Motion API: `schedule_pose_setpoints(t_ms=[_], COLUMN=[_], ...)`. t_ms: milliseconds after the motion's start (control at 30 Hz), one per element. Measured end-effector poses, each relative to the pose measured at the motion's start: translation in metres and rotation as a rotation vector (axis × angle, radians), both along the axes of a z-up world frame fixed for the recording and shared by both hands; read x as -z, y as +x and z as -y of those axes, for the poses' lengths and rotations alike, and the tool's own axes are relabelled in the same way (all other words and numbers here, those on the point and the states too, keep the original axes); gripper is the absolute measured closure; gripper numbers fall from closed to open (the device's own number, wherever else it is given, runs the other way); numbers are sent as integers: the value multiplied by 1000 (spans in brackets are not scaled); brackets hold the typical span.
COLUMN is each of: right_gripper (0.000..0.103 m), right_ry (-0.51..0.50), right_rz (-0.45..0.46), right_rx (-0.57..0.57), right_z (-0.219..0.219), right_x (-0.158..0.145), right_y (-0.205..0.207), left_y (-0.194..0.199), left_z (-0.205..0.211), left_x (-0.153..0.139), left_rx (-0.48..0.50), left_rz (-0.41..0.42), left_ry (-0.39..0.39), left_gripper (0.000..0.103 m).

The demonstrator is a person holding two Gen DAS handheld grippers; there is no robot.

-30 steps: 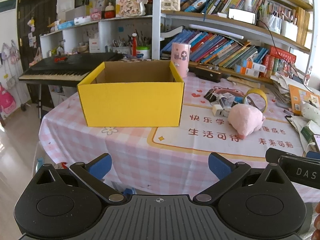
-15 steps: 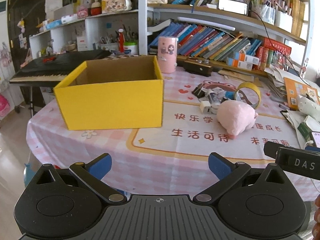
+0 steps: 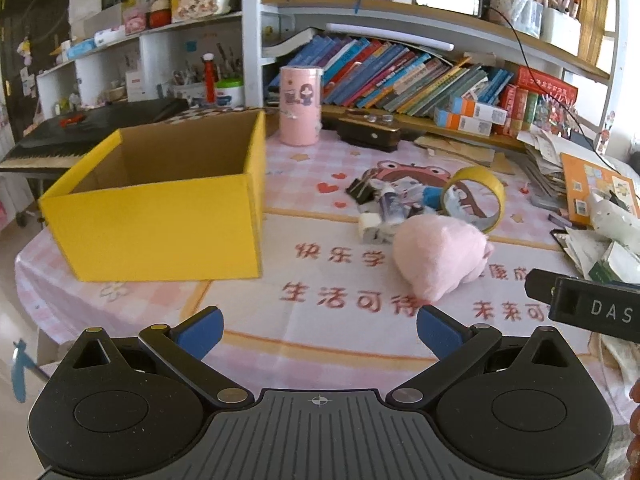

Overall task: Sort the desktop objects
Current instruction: 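Move the left tool to the pink plush pig while the right tool approaches the yellow tape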

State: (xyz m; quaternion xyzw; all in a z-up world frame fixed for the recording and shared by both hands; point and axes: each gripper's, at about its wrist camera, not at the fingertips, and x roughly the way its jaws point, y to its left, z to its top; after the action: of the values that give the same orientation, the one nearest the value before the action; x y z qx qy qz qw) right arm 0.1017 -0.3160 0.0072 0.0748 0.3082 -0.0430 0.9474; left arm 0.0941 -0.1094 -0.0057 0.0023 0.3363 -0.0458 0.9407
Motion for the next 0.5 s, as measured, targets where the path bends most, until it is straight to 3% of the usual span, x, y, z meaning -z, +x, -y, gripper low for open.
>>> schedule_pose_setpoints(t_ms=[500], right_gripper=[0], right_ry=[38], right_rz=[7], right_rx=[-48], right_z=[62], right_x=[-2], right_y=[62], left_y=[46], left_z=[63], left_x=[6], left_rx=[55], left_rz=[-30], left_ry=[-34], left_gripper=[0])
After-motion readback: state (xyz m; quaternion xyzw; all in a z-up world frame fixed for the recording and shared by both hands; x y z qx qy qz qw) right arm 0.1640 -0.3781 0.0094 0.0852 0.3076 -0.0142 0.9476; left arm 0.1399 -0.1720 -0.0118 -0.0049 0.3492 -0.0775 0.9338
